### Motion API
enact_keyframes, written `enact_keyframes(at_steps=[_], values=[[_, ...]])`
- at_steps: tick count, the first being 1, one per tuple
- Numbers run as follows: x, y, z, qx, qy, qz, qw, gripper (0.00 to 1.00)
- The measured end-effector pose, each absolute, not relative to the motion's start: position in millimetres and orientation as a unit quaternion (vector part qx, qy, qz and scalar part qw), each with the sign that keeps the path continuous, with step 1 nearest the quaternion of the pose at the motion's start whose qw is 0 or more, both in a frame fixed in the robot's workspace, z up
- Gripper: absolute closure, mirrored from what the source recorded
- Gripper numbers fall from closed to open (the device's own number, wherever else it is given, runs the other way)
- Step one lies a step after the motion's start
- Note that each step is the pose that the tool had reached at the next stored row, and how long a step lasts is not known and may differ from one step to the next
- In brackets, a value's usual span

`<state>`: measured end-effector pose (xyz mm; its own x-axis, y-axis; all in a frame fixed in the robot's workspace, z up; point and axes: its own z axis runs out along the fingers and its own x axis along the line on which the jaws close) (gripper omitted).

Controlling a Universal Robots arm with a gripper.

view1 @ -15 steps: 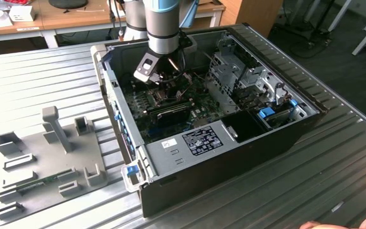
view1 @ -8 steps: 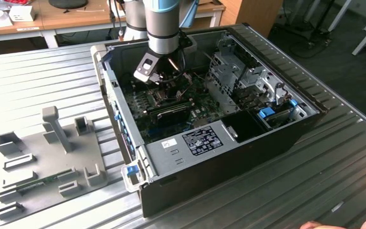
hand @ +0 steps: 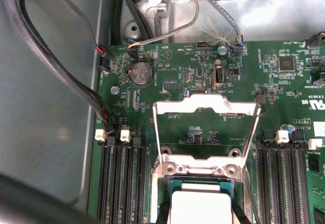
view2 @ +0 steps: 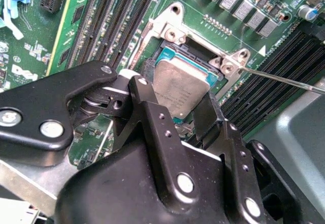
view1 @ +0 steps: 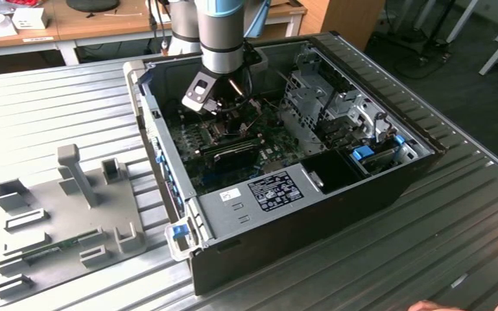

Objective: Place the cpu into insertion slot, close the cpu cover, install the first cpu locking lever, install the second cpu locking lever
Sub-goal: 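Place the cpu into insertion slot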

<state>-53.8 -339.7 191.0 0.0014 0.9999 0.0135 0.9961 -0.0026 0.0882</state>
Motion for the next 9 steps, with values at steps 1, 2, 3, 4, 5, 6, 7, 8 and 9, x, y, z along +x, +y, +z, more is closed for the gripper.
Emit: enact_keyframes(at_steps=[1,2,3,4,5,6,7,8,9], values=[[-53.8,-339.7,191.0,0.707,0.706,0.036,0.026,0.46],[-53.8,-339.7,191.0,0.707,0.706,0.036,0.026,0.46],[-53.8,-339.7,191.0,0.707,0.706,0.036,0.026,0.46],[-53.8,-339.7,190.9,0.707,0.706,0.036,0.026,0.46],[-53.9,-339.8,190.8,0.707,0.706,0.036,0.026,0.46],[-53.9,-339.8,190.7,0.707,0.706,0.036,0.026,0.46],[-53.9,-339.8,190.5,0.707,0.706,0.036,0.026,0.46],[-53.9,-339.8,190.3,0.707,0.706,0.036,0.026,0.46],[-53.9,-339.7,190.1,0.707,0.706,0.036,0.026,0.46]])
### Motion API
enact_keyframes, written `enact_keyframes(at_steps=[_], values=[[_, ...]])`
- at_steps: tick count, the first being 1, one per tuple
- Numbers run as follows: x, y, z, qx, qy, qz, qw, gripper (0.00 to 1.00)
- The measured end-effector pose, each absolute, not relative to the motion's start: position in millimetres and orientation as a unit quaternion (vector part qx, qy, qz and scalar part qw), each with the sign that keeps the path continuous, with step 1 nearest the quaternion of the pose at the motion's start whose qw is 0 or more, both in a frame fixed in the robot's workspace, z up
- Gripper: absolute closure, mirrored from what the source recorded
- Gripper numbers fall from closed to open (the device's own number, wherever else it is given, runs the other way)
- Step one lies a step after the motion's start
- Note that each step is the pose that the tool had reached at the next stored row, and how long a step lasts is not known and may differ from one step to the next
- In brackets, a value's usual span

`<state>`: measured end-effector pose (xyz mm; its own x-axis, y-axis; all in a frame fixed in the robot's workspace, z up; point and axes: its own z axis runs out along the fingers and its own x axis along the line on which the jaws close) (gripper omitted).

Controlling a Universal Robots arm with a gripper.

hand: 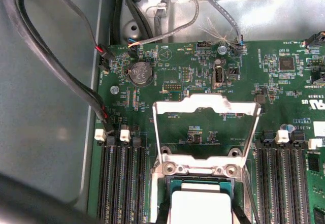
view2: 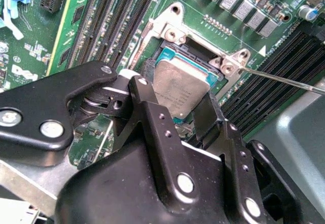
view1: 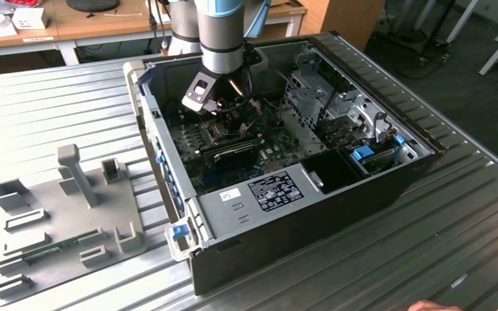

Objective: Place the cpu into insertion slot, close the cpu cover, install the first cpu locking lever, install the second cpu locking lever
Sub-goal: 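Place the cpu into insertion slot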

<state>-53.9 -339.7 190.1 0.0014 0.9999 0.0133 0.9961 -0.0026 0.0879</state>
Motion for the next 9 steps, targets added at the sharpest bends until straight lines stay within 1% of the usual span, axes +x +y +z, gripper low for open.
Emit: enact_keyframes(at_steps=[9], values=[[-53.8,-339.7,189.9,0.707,0.706,0.036,0.026,0.46]])
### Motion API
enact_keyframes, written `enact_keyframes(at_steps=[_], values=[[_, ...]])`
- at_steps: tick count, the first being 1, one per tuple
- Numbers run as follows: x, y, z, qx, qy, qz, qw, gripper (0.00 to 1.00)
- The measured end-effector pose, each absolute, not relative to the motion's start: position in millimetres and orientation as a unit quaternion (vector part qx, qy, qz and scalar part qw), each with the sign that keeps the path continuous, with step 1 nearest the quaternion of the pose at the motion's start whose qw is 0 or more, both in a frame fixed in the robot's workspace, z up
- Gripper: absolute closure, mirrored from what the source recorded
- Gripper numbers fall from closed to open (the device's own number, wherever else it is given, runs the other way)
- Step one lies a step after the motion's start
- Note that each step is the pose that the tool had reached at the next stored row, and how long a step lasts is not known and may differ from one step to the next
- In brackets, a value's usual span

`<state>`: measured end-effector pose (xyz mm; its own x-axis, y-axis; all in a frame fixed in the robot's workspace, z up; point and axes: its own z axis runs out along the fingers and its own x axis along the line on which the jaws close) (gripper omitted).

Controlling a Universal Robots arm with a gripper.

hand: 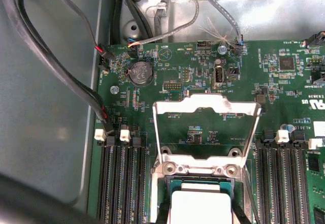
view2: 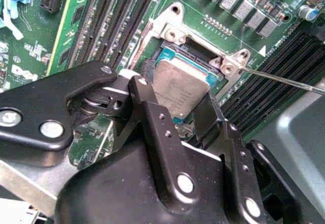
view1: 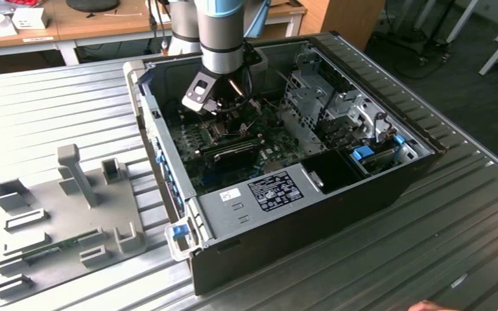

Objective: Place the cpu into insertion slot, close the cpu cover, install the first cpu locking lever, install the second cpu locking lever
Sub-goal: 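Place the cpu into insertion slot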

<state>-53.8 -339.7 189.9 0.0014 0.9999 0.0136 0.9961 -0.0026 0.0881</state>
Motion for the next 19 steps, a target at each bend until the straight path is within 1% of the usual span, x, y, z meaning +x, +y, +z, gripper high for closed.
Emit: enact_keyframes(at_steps=[5,6,14,19], values=[[-53.6,-339.5,189.3,0.707,0.706,0.037,0.026,0.45],[-53.6,-339.5,189.3,0.707,0.706,0.037,0.026,0.39],[-53.8,-339.7,190.3,0.707,0.706,0.036,0.026,0.39],[-53.8,-339.7,196.1,0.707,0.706,0.036,0.026,0.39]])
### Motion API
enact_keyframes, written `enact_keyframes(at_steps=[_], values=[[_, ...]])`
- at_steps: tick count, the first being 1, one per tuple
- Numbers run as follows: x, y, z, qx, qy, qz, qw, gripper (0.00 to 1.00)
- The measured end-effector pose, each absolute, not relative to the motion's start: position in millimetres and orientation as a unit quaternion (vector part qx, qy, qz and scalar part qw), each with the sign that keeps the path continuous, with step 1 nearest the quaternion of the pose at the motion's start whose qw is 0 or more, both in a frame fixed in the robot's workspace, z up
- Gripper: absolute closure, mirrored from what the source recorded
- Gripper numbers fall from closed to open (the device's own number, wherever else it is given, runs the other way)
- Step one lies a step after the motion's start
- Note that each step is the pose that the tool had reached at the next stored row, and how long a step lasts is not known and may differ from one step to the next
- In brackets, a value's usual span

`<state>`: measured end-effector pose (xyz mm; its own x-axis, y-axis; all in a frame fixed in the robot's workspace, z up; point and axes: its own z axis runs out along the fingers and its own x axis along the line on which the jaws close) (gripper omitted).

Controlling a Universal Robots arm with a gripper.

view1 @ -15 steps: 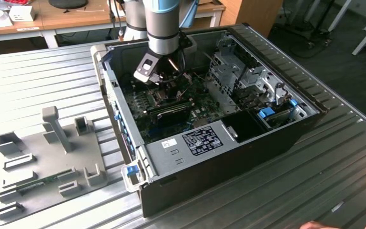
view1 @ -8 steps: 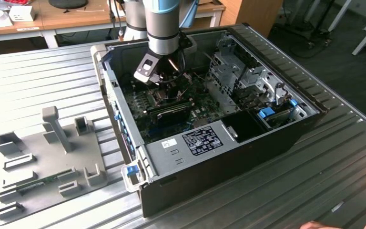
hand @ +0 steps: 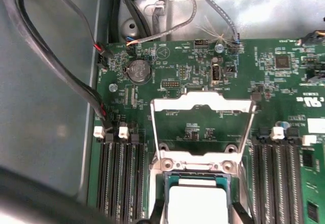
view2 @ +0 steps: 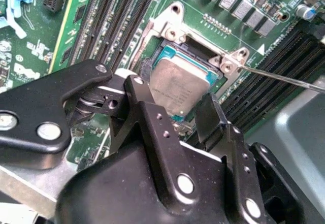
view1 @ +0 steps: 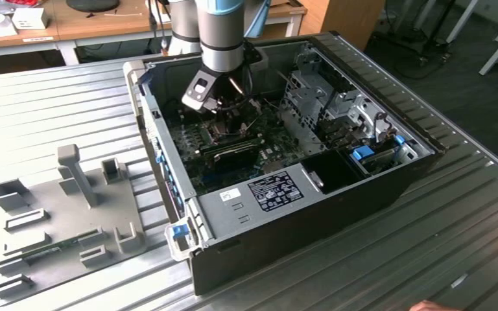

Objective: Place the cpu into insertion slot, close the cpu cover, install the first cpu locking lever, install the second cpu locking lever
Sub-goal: 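Place the cpu into insertion slot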

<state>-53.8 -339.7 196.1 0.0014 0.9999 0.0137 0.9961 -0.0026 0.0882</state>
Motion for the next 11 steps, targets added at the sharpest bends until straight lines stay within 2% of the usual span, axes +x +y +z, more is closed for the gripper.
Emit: enact_keyframes(at_steps=[11], values=[[-54,-340,215,0.707,0.706,0.036,0.026,0.39]])
